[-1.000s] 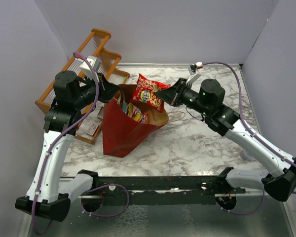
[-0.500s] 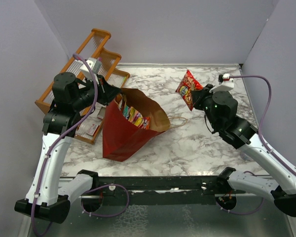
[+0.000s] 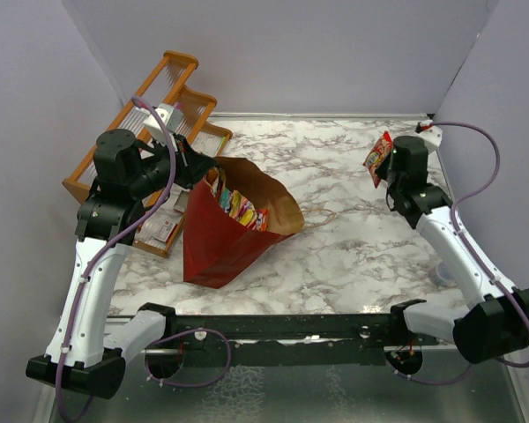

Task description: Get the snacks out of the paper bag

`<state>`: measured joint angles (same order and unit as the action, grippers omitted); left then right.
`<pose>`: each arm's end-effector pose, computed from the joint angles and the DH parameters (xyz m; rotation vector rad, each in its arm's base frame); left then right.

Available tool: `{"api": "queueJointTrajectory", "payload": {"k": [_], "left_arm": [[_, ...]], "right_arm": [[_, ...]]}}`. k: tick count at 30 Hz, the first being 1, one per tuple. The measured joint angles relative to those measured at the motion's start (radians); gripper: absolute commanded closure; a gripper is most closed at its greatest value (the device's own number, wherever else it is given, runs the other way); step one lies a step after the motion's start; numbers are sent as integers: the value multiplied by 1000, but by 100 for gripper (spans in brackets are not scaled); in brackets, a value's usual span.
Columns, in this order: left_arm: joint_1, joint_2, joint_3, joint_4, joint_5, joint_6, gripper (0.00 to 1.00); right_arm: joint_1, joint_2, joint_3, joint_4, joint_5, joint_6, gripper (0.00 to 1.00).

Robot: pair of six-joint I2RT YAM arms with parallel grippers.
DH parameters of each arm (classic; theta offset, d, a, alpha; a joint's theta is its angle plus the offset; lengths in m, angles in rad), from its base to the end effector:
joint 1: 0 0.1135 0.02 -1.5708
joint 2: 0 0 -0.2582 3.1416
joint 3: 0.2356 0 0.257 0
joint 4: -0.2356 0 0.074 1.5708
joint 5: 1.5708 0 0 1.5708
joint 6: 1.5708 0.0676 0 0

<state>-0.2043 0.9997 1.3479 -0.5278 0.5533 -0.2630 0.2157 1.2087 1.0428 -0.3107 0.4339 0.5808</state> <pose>0.2124 -0.0803 0.4489 0.3627 1.7585 -0.8203 0.3042 0.0376 0.3108 0.6218 1.9016 0.0655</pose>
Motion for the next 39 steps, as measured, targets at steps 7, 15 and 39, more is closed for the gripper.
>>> {"api": "queueJointTrajectory", "payload": {"k": [7,15,39], "left_arm": [[0,0,0,2,1,-4,100],[0,1,0,5,28,-3,100],[-10,-17,-118,173,213,-103,100]], "right_arm": [[-272,177,2,133,-249,72,99],[-409,493,119,295,-405,169,99],[-439,792,137,498,-428,327,9]]}}
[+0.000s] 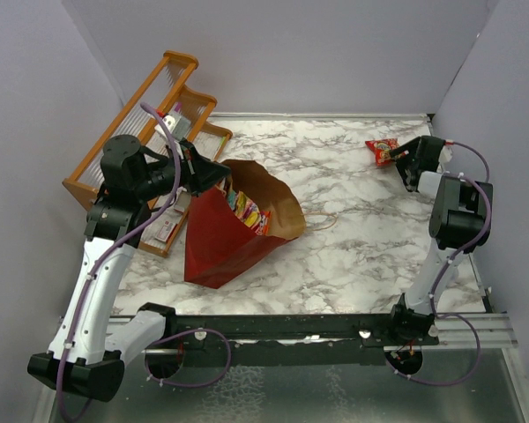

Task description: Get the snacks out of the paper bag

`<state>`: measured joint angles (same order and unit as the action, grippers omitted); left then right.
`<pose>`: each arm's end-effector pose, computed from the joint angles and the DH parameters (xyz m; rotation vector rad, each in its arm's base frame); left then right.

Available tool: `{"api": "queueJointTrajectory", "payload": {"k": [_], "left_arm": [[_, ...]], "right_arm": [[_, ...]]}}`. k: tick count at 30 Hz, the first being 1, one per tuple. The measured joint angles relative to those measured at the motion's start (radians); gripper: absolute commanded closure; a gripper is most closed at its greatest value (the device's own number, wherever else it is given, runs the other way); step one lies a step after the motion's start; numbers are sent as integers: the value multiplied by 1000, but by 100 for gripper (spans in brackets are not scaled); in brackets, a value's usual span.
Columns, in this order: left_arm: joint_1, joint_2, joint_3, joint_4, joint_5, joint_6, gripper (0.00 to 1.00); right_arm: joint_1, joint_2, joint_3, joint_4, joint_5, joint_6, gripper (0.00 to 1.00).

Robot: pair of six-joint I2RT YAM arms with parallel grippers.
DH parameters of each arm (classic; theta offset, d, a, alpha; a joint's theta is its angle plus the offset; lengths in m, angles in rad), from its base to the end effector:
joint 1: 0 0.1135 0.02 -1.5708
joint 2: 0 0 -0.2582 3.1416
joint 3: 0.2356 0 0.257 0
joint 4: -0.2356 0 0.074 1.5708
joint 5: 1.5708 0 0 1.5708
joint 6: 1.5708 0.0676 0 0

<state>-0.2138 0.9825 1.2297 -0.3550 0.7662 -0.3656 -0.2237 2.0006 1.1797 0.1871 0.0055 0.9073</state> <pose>0.2112 -0.0938 0.4344 0.4726 1.6997 -1.0661 0.4445 -0.1015 0.1224 1.1976 1.8812 0.3725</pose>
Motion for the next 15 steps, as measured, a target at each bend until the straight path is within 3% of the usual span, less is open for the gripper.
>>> {"api": "queueJointTrajectory", "payload": {"k": [9,15], "left_arm": [[-2,16,-19,31,-27,-174,100],[-3,58,11,-13,-82,-212,100]], "right_arm": [[-30,-311,-132,-218,-30,-200,5],[50,-463,-207,-217,-350,-278,7]]}}
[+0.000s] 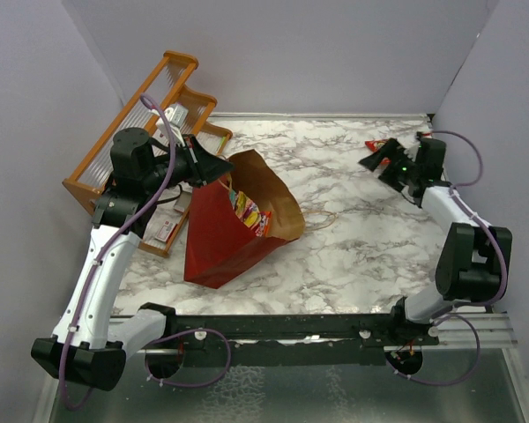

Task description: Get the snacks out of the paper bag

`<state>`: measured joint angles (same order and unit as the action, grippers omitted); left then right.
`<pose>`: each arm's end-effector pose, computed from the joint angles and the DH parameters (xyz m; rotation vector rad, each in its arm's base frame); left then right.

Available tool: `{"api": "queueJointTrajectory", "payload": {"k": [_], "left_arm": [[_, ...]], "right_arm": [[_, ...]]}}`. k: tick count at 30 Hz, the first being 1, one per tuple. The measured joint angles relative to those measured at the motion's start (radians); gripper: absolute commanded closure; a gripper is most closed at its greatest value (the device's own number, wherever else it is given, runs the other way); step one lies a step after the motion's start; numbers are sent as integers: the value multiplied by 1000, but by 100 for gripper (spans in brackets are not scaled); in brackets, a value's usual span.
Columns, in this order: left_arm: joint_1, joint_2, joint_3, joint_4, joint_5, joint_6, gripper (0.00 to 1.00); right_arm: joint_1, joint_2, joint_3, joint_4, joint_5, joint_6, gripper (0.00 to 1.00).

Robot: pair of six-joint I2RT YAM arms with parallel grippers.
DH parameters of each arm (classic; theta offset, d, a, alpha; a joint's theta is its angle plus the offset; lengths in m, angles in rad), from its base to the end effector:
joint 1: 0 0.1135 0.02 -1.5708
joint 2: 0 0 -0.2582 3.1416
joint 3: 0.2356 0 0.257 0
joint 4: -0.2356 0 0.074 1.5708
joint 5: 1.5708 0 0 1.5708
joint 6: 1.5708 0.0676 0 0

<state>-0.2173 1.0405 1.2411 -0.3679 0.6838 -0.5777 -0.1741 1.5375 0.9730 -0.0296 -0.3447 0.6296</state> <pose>0.2320 -0.0949 0.4238 0.2066 1.8365 -1.1598 0.3671 -0.0414 0.2115 0.6685 2.0896 0.6325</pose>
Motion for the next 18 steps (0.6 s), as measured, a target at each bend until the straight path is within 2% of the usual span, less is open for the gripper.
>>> {"api": "queueJointTrajectory", "payload": {"k": [4,7,10,14,15,18], "left_arm": [[0,26,13,-27,-27,-8,100],[0,34,16,-44,-48,-9,100],[0,37,29,-63,-61,-13,100],[0,44,58,-77,-72,-15,100],[0,47,65,-79,-74,-15,100],[0,49,79,-84,-77,-14,100]], "right_arm": [[165,27,3,-71,-166,-54,8],[292,26,-8,-112,-254,-95,14],[344,26,-27,-151,-331,-124,20],[353,11,-78,-196,-382,-158,32],[353,-2,-96,-208,-386,-167,39],[356,-43,-129,-239,-397,-191,68]]}}
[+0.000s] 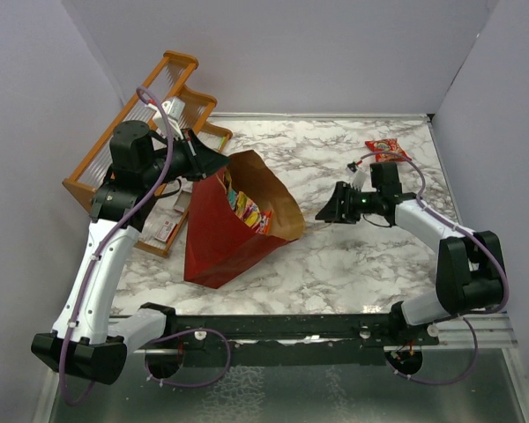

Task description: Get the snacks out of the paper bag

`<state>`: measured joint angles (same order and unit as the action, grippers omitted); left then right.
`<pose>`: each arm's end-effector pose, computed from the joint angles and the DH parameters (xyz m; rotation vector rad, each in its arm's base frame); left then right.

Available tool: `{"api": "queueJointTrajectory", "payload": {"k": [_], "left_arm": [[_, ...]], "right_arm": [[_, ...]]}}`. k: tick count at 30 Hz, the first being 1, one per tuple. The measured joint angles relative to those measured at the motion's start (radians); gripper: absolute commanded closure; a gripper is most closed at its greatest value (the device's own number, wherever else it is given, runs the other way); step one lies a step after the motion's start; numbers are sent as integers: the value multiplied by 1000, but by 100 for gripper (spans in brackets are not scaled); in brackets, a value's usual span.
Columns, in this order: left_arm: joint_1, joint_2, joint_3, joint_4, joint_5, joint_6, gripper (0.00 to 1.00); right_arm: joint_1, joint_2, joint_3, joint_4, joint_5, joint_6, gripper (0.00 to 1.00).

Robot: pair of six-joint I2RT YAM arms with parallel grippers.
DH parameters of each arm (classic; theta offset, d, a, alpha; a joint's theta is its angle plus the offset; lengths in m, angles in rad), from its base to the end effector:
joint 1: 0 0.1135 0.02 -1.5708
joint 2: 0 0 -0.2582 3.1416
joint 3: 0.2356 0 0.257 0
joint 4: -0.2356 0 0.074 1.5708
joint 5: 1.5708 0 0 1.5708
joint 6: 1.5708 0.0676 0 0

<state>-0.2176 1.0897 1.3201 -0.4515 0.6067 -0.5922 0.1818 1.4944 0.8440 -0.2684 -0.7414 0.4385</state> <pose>0.2421 -0.0930 0.4295 0.1100 1.8909 -1.1078 0.2973 0.1011 0.1689 -0.0058 2.5172 1.1812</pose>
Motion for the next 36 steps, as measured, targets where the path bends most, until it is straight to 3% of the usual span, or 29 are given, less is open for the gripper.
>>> {"api": "queueJointTrajectory", "payload": {"k": [2,6,13,21,23,30,36], "left_arm": [[0,1,4,-6,-5,0,100],[0,21,30,-23,-10,0,100],[0,76,99,-45,-14,1,100],[-1,177,166,-51,25,24,100],[-1,186,172,-50,39,31,100],[-1,155,151,-52,61,73,100],[-1,42,54,-20,89,40,100]], "right_arm": [[0,-21,-10,-11,-14,-17,81],[5,-60,-49,-10,-38,-23,95],[93,-204,-150,19,-59,64,98],[267,-436,-333,190,0,301,99],[287,-441,-342,215,20,335,98],[613,-389,-358,291,137,404,95],[710,-367,-358,309,201,406,91]]}}
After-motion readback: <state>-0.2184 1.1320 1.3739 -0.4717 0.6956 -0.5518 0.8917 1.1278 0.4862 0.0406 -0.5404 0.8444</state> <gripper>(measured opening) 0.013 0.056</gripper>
